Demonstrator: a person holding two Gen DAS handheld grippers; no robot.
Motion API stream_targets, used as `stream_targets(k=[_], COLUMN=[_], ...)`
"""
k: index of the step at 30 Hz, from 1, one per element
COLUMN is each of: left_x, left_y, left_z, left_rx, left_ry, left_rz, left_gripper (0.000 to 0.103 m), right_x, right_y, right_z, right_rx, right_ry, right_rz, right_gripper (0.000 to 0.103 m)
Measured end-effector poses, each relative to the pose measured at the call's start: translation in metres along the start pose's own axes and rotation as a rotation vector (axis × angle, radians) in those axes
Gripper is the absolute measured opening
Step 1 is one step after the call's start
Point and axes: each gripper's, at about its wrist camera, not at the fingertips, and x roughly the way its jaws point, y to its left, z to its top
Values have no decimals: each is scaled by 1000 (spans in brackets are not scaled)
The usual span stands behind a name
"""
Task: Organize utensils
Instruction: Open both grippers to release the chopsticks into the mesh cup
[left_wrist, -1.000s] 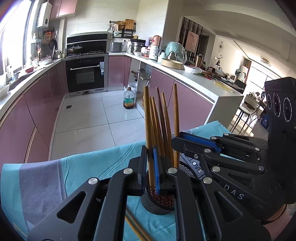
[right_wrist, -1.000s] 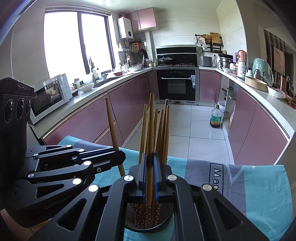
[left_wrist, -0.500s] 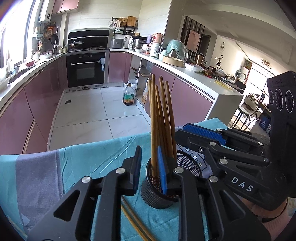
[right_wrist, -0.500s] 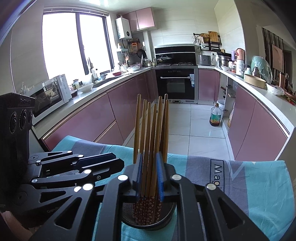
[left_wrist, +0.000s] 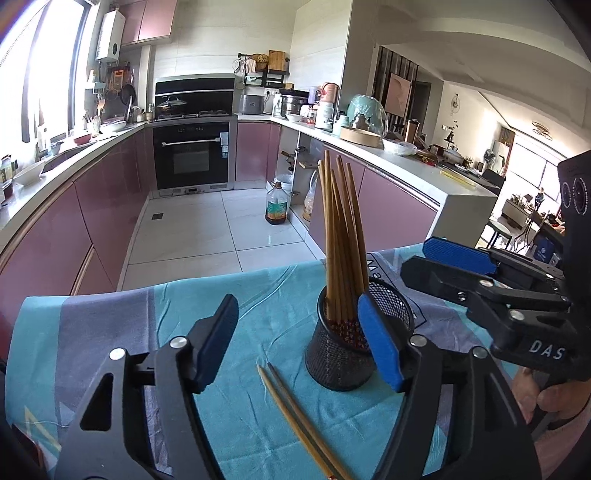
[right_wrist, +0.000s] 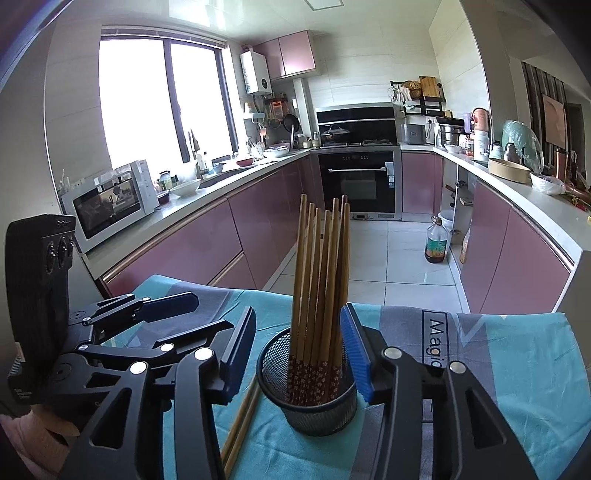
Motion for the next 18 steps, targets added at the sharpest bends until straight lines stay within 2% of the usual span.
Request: stream_targets(k=[3,4,6,15,18], left_x=[-8,-11,-15,-23,-19], left_y=[7,10,17,47,54], left_z=[-11,-15,-25,-78,-90], left_rx=[0,-4,-16,-42,-54], left_ry=[-7,-6,-3,69,104], left_rz=[23,31,55,106,106], left_gripper=[75,81,85,85,85], right_x=[-10,-11,-12,21,31], right_y=[9,12,18,35,40], right_z=[-8,-11,-20,-77,-91], right_rx=[-22,-34,-62,-59,-46], right_ry=[-2,3,22,212,263], right_rz=[28,32,27,80,97], right_gripper=[49,53,54,54,48])
